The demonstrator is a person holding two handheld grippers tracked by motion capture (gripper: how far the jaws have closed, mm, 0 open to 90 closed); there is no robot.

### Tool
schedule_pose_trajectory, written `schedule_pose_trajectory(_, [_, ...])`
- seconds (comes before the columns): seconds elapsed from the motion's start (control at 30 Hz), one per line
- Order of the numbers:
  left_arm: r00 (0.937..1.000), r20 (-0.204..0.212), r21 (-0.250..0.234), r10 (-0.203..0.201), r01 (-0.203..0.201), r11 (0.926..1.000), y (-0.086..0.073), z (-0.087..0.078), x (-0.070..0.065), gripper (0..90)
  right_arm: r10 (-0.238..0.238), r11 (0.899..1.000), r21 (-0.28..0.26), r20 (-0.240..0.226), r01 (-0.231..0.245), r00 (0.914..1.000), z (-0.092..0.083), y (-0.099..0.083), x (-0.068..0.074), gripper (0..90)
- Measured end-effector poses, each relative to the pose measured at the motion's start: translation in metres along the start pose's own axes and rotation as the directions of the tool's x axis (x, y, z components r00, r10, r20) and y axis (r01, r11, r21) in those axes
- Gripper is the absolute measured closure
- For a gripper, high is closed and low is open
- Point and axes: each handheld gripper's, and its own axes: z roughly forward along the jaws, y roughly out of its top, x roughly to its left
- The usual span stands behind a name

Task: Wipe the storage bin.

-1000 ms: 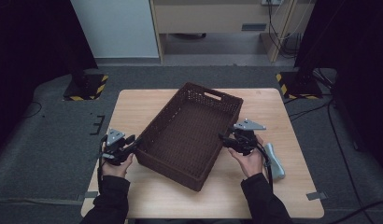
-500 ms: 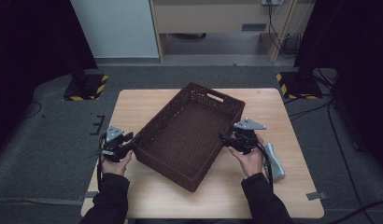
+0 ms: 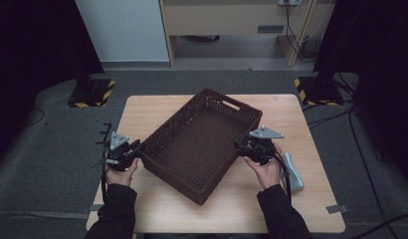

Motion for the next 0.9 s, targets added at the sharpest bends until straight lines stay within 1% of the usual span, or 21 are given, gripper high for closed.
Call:
schedule_pose_trajectory(0.03, [1.0000, -0.004, -0.003, -0.001, 0.001, 1.0000, 0.000, 0.000, 0.001, 71.1, 0.002, 1.000, 0.003, 0.007, -0.003, 1.0000, 0.001, 0.000, -0.003, 46.2])
schedule_pose_trajectory(0.1, [0.9999, -0.014, -0.004, -0.006, 0.006, 1.0000, 0.000, 0.000, 0.001, 67.0, 0.015, 1.000, -0.001, 0.004, -0.015, 0.9999, 0.003, -0.002, -0.005, 46.5])
schedule_pose_trajectory(0.17, [0.9997, -0.021, -0.006, -0.008, 0.008, 0.9999, 0.000, -0.002, 0.001, 63.5, 0.018, 1.000, -0.003, 0.002, -0.018, 0.9998, 0.003, -0.002, -0.004, 46.7])
schedule_pose_trajectory(0.23, [0.9998, -0.009, -0.009, -0.020, 0.020, 0.9998, 0.000, -0.005, 0.002, 59.4, 0.016, 1.000, -0.002, 0.004, -0.016, 0.9999, 0.003, -0.003, -0.004, 47.6])
schedule_pose_trajectory(0.3, [0.9996, -0.017, -0.018, -0.021, 0.021, 0.9996, 0.000, -0.010, 0.001, 56.2, 0.021, 1.000, -0.001, 0.003, -0.021, 0.9998, 0.002, -0.003, -0.003, 49.1])
schedule_pose_trajectory(0.37, [0.9995, 0.004, -0.034, -0.032, 0.032, 0.9989, 0.000, -0.017, 0.000, 54.0, 0.012, 1.000, 0.001, 0.001, -0.012, 0.9999, 0.002, -0.003, -0.002, 50.8])
schedule_pose_trajectory(0.4, [0.9996, 0.004, -0.034, -0.028, 0.028, 0.9990, -0.001, -0.019, -0.001, 53.1, 0.010, 1.000, 0.004, 0.000, -0.010, 1.0000, 0.001, -0.003, -0.002, 51.0])
schedule_pose_trajectory(0.47, [0.9999, 0.009, -0.032, -0.008, 0.009, 0.9994, -0.003, -0.023, -0.005, 52.4, -0.001, 1.000, 0.008, 0.003, 0.001, 1.0000, 0.000, -0.003, -0.001, 51.0])
schedule_pose_trajectory(0.5, [1.0000, 0.008, -0.029, 0.006, -0.005, 0.9996, -0.004, -0.024, -0.009, 52.2, 0.003, 1.000, 0.008, 0.004, -0.003, 1.0000, -0.001, -0.003, 0.000, 51.0])
schedule_pose_trajectory(0.53, [0.9999, 0.014, -0.028, 0.011, -0.010, 0.9996, -0.004, -0.024, -0.010, 52.2, 0.002, 1.000, 0.010, 0.003, -0.002, 1.0000, -0.002, -0.003, 0.001, 51.2])
schedule_pose_trajectory(0.6, [0.9996, -0.009, -0.020, 0.027, -0.027, 0.9994, -0.005, -0.023, -0.015, 49.9, 0.005, 1.000, 0.013, -0.012, -0.005, 0.9999, -0.004, -0.004, 0.001, 51.8])
schedule_pose_trajectory(0.67, [0.9997, -0.014, -0.018, 0.021, -0.021, 0.9996, -0.005, -0.020, -0.016, 49.0, 0.008, 1.000, 0.008, -0.011, -0.007, 0.9999, -0.006, -0.005, 0.005, 52.2])
schedule_pose_trajectory(0.73, [0.9999, -0.013, -0.015, 0.009, -0.009, 0.9998, -0.005, -0.017, -0.014, 49.0, -0.012, 1.000, 0.010, -0.004, 0.012, 0.9999, -0.006, -0.004, 0.006, 51.6])
schedule_pose_trajectory(0.77, [0.9998, -0.019, -0.013, 0.007, -0.007, 0.9999, -0.005, -0.016, -0.013, 51.6, -0.024, 1.000, 0.015, 0.000, 0.024, 0.9997, -0.006, -0.002, 0.007, 50.5])
schedule_pose_trajectory(0.83, [0.9998, -0.019, -0.006, 0.001, -0.001, 1.0000, -0.004, -0.012, -0.013, 52.8, -0.030, 1.000, 0.011, 0.014, 0.029, 0.9995, -0.007, -0.001, 0.006, 48.3])
schedule_pose_trajectory(0.9, [0.9995, -0.032, 0.000, 0.008, -0.008, 1.0000, -0.003, -0.008, -0.014, 54.3, -0.018, 1.000, -0.014, 0.035, 0.018, 0.9992, -0.007, 0.000, 0.001, 46.9])
